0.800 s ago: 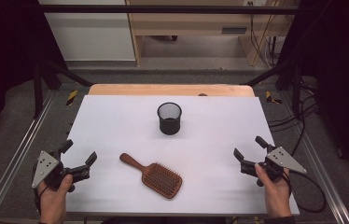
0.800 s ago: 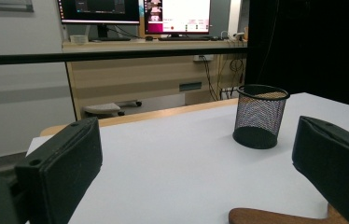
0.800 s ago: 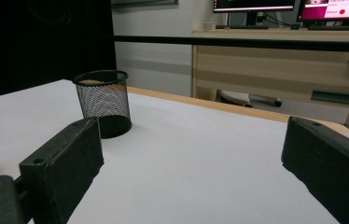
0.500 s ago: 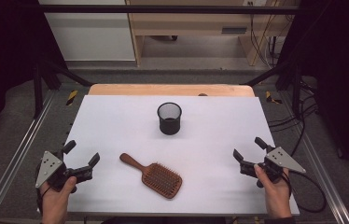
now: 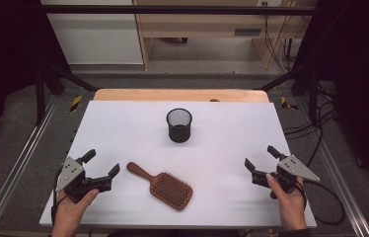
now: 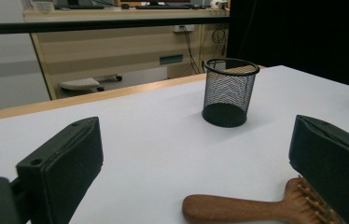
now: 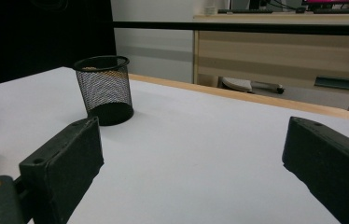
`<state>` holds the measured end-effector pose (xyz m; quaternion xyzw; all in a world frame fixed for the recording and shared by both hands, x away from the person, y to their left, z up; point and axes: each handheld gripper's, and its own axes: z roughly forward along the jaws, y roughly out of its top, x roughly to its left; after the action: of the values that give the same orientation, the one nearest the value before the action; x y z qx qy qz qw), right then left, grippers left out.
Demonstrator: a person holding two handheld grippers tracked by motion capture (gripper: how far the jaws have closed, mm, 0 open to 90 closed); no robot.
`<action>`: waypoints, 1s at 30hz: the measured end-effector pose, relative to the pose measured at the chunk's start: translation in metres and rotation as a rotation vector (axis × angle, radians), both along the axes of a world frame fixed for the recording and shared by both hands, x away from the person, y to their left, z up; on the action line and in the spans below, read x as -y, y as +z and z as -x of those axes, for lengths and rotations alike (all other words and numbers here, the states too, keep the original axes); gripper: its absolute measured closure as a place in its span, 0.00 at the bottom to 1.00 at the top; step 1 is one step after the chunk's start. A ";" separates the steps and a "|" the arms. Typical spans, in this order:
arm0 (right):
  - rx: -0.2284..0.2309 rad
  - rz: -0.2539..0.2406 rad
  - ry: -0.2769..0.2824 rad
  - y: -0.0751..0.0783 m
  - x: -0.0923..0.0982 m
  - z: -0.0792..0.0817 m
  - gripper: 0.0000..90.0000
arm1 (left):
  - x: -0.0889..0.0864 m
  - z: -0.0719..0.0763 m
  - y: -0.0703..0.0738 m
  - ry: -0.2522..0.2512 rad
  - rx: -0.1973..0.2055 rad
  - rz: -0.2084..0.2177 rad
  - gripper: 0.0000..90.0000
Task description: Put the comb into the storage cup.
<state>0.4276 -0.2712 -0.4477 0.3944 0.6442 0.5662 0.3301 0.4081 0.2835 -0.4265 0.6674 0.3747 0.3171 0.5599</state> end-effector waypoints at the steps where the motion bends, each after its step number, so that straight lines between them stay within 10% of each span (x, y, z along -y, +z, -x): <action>1: -0.003 -0.001 -0.002 0.000 0.000 0.000 0.06 | 0.003 -0.001 0.001 -0.008 -0.005 -0.003 0.04; 13: -0.009 -0.005 0.011 -0.001 -0.002 -0.001 0.06 | 0.038 -0.034 0.007 -0.068 -0.137 -0.106 0.22; 30: -0.026 -0.004 0.008 -0.001 0.000 0.000 0.06 | 0.060 -0.056 0.003 -0.189 -0.287 -0.220 0.99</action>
<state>0.4280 -0.2715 -0.4483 0.3997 0.6488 0.5637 0.3187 0.4640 0.2235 -0.4231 0.7952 0.3496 0.2037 0.4517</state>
